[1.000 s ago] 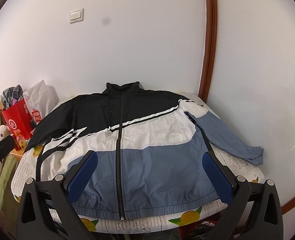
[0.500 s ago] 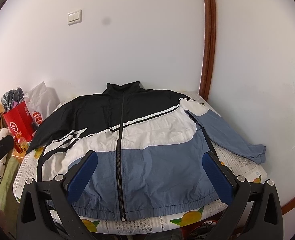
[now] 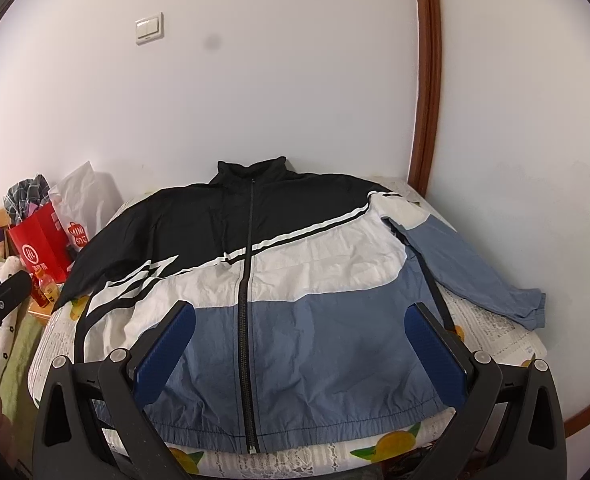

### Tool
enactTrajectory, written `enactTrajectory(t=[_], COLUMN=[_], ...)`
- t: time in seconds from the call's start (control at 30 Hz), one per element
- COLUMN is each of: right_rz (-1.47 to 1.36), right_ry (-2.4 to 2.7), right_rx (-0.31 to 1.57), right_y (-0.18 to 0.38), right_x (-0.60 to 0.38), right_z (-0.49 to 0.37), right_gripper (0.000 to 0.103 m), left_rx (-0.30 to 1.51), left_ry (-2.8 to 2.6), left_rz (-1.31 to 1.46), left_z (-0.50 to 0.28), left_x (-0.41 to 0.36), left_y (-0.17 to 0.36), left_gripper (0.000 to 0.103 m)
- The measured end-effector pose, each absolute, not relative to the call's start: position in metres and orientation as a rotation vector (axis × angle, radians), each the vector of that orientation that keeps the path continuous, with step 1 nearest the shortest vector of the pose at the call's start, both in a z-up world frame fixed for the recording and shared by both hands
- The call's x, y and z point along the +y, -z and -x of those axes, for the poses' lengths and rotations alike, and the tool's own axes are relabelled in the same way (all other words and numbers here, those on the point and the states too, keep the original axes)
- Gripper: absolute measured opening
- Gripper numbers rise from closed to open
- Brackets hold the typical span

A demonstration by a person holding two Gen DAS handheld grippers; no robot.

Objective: Fold large clothes
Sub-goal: 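Grasp the black sleeve with the left tool and lift it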

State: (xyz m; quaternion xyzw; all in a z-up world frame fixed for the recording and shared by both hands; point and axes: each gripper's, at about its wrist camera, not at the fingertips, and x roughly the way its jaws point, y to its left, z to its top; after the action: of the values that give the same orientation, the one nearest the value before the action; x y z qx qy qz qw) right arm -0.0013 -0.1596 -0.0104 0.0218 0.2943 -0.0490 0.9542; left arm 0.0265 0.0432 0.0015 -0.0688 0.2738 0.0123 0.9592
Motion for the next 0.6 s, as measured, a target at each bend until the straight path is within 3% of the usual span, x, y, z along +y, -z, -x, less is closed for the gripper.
enactTrajectory(t=[0.4, 0.6], right_rz=[-0.052, -0.042], right_ry=[0.125, 0.114], right_rx=[0.635, 0.666], right_y=[0.031, 0.049], right_x=[-0.167, -0.168], right_z=[-0.036, -0.057], right_gripper=[0.102, 0.091], left_rx=[0.625, 0.674], left_ry=[-0.039, -0.072], left_rz=[0.129, 0.134], left_z=[-0.064, -0.085], left_x=[0.058, 0.079], left_y=[0.024, 0.045], left_gripper=[0.103, 0.103])
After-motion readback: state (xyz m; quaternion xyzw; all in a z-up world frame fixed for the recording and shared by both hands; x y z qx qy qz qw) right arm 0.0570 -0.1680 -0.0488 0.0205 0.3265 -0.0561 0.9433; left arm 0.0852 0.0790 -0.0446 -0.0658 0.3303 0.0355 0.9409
